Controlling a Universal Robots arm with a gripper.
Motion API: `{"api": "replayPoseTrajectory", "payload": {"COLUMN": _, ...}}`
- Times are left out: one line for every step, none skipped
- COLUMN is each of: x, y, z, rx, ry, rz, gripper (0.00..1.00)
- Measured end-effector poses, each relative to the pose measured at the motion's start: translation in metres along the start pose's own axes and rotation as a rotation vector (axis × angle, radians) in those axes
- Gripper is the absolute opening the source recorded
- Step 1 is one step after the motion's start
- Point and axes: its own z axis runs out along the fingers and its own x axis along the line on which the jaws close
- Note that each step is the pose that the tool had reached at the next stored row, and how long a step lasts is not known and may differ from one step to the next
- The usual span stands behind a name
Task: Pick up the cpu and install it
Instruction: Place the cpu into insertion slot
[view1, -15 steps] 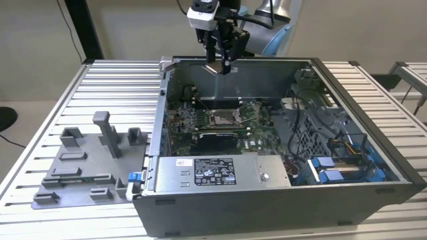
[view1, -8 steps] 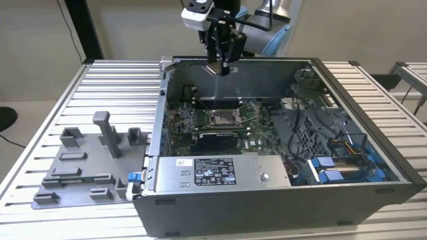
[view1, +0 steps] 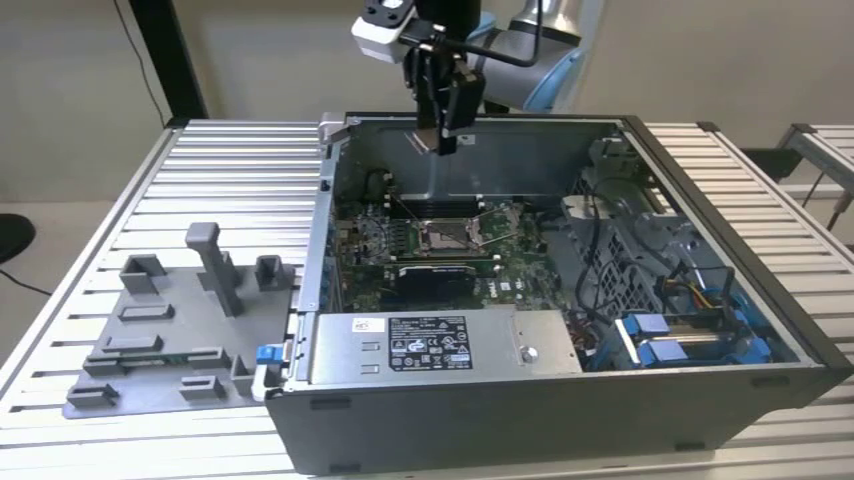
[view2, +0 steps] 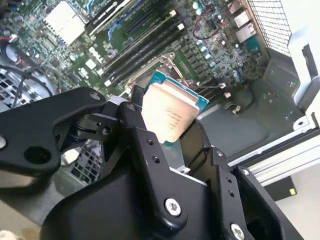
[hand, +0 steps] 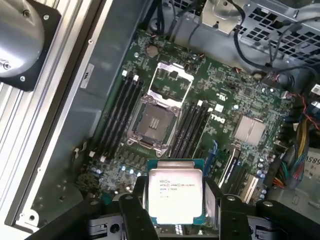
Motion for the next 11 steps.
{"api": "replayPoseTrajectory", "payload": {"x": 0.0000, "y": 0.0000, "z": 0.0004, "rx": 0.0005, "ry": -0.0008, "rz": 0.019, "gripper": 0.00}}
{"api": "replayPoseTrajectory", "payload": {"x": 0.0000, "y": -0.0001, "z": 0.0008, "rx": 0.0009, "ry": -0.0015, "rz": 0.035, "gripper": 0.00}}
{"api": "replayPoseTrajectory", "payload": {"x": 0.0000, "y": -0.0001, "z": 0.0013, "rx": 0.0012, "ry": -0.0023, "rz": 0.054, "gripper": 0.00}}
{"api": "replayPoseTrajectory", "payload": {"x": 0.0000, "y": -0.0001, "z": 0.0017, "rx": 0.0016, "ry": -0.0031, "rz": 0.072, "gripper": 0.00}}
{"api": "replayPoseTrajectory", "payload": {"x": 0.0000, "y": -0.0001, "z": 0.0022, "rx": 0.0021, "ry": -0.0039, "rz": 0.090, "gripper": 0.00}}
{"api": "replayPoseTrajectory", "payload": {"x": 0.0001, "y": -0.0001, "z": 0.0026, "rx": 0.0024, "ry": -0.0046, "rz": 0.108, "gripper": 0.00}}
{"api": "replayPoseTrajectory", "payload": {"x": 0.0001, "y": -0.0001, "z": 0.0030, "rx": 0.0027, "ry": -0.0053, "rz": 0.126, "gripper": 0.00}}
{"api": "replayPoseTrajectory", "payload": {"x": 0.0001, "y": -0.0002, "z": 0.0032, "rx": 0.0032, "ry": -0.0059, "rz": 0.142, "gripper": 0.00}}
{"api": "replayPoseTrajectory", "payload": {"x": 0.0000, "y": -0.0002, "z": 0.0034, "rx": 0.0038, "ry": -0.0064, "rz": 0.155, "gripper": 0.00}}
{"api": "replayPoseTrajectory", "payload": {"x": 0.0001, "y": -0.0002, "z": 0.0037, "rx": 0.0054, "ry": -0.0065, "rz": 0.165, "gripper": 0.00}}
{"api": "replayPoseTrajectory", "payload": {"x": 0.0001, "y": -0.0002, "z": 0.0038, "rx": 0.0079, "ry": -0.0061, "rz": 0.172, "gripper": 0.00}}
